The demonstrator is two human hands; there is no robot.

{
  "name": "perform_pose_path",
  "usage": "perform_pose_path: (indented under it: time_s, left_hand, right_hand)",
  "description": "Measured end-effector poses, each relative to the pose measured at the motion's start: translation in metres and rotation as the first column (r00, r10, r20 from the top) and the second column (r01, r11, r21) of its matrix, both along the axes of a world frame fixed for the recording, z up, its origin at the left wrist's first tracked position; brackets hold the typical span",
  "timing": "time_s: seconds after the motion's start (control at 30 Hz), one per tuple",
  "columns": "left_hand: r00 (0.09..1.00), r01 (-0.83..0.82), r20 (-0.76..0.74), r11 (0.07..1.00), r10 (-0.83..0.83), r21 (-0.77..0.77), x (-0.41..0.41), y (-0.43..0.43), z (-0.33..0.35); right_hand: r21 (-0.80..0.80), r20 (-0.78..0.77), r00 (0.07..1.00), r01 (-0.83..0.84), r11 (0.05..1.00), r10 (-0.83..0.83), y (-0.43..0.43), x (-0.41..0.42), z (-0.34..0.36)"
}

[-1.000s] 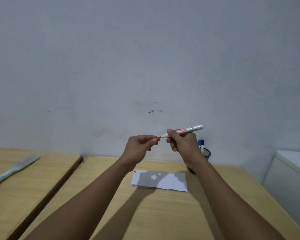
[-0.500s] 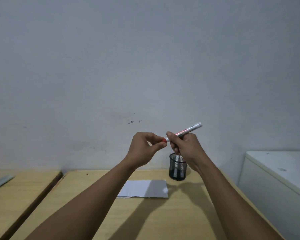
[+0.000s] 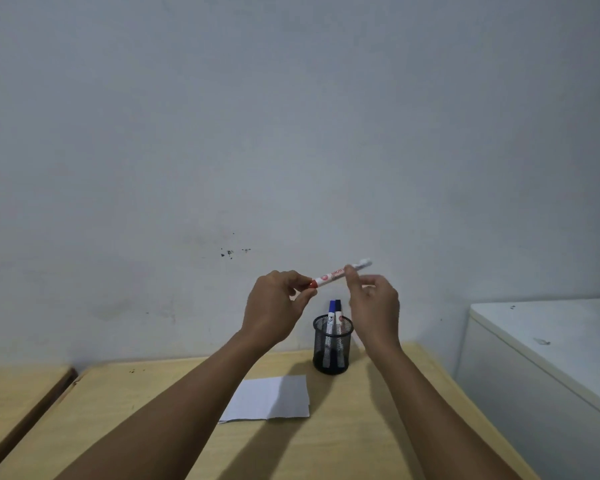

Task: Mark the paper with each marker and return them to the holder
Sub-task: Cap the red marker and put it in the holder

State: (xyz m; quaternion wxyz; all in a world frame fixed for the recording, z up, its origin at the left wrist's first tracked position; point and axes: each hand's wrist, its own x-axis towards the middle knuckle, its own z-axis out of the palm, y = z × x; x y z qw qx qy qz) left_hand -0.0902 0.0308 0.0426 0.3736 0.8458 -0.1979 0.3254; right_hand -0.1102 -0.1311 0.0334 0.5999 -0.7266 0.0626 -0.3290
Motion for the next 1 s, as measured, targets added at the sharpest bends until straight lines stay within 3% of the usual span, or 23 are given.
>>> perform_pose_path:
  time_s: [0.1,0.17,0.23,0.33,0.53,0.7,0.87,1.0]
  left_hand:
    - [1.000,-0.001,0.026,0.997,-0.001,0.082,0.010,-0.004,0.002]
    - [0.997,0.059,0.044,0.995,-0.062,0.076,0.017,-0.010,0.004]
    - [0.990,0.124,0.062,0.990,-0.128,0.070,0.025,-0.019,0.005]
    - [0.987,0.158,0.027,0.987,-0.160,0.040,0.041,-0.031,0.004]
    - [0.976,-0.022,-0.207,0.973,0.071,0.229,0.090,-0.047,-0.030]
    - [0.927,-0.052,-0.337,0.945,0.167,0.324,0.116,-0.063,-0.063]
    - [0.930,-0.038,-0.337,0.949,0.149,0.313,0.125,-0.077,-0.081]
    - [0.931,-0.080,-0.325,0.963,0.164,0.257,0.128,-0.083,-0.086]
  right_hand:
    - [-0.491,0.097,0.995,0.039,0.871,0.009,-0.019,0.012,-0.011]
    - [-0.619,0.064,0.996,-0.012,0.786,0.065,-0.027,0.022,-0.014]
    - [-0.594,0.096,0.990,-0.029,0.804,0.106,-0.033,0.034,-0.014]
    - [-0.425,0.123,0.986,-0.050,0.904,0.113,-0.045,0.055,-0.018]
    - [-0.291,-0.009,0.994,-0.106,0.951,0.109,-0.059,0.083,-0.036]
    - [-0.380,-0.052,0.992,-0.128,0.916,0.117,-0.066,0.099,-0.060]
    - [-0.531,-0.143,0.985,-0.158,0.832,0.096,-0.066,0.109,-0.081]
    - [-0.561,-0.198,0.976,-0.190,0.806,0.092,-0.066,0.117,-0.093]
